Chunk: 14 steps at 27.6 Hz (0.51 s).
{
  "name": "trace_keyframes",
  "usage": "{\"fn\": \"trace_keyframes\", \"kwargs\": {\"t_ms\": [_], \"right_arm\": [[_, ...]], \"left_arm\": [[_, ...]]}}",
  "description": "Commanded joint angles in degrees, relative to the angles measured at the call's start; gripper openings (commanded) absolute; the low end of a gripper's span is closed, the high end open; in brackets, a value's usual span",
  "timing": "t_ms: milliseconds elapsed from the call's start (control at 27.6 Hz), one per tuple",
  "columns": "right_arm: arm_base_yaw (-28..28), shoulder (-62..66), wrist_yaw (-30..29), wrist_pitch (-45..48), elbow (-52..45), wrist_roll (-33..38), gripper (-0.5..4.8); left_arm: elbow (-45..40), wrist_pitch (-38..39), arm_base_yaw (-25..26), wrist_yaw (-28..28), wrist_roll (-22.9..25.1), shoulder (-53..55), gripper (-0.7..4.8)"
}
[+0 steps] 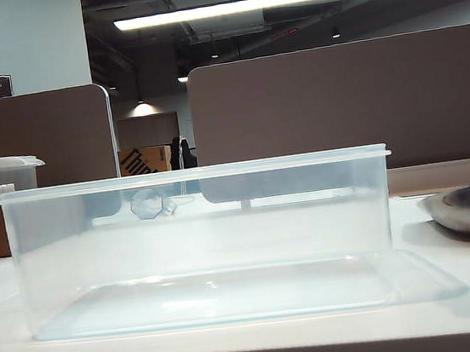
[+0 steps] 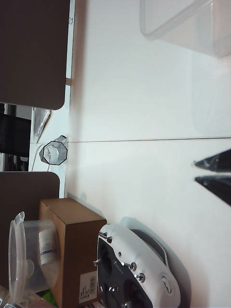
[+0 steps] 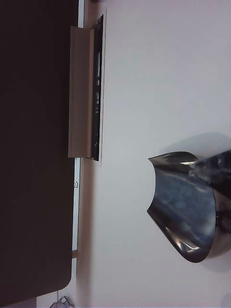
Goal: Pick up the metal ice scoop from the table and place it inside the transparent plastic box.
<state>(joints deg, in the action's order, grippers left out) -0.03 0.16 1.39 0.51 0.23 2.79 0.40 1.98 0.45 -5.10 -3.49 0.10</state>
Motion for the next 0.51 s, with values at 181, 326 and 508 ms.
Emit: {"fn": "trace_keyframes", "kwargs": {"t_ms": [181,326,508], "right_arm": [[0.1,0.0,-0.1,0.6,-0.2,0.3,-0.01],[0.1,0.0,-0.1,0.6,-0.2,0.3,-0.01],[0.1,0.0,-0.1,0.6,-0.2,0.4,-0.01]], "left_arm": [[0.0,-0.8,-0.1,-0.1,0.0,0.0,0.21],[0.0,-0.8,-0.2,-0.1,0.0,0.0,0.21],[0.0,-0.7,-2.8,0.1,0.0,0.1,0.21]]}}
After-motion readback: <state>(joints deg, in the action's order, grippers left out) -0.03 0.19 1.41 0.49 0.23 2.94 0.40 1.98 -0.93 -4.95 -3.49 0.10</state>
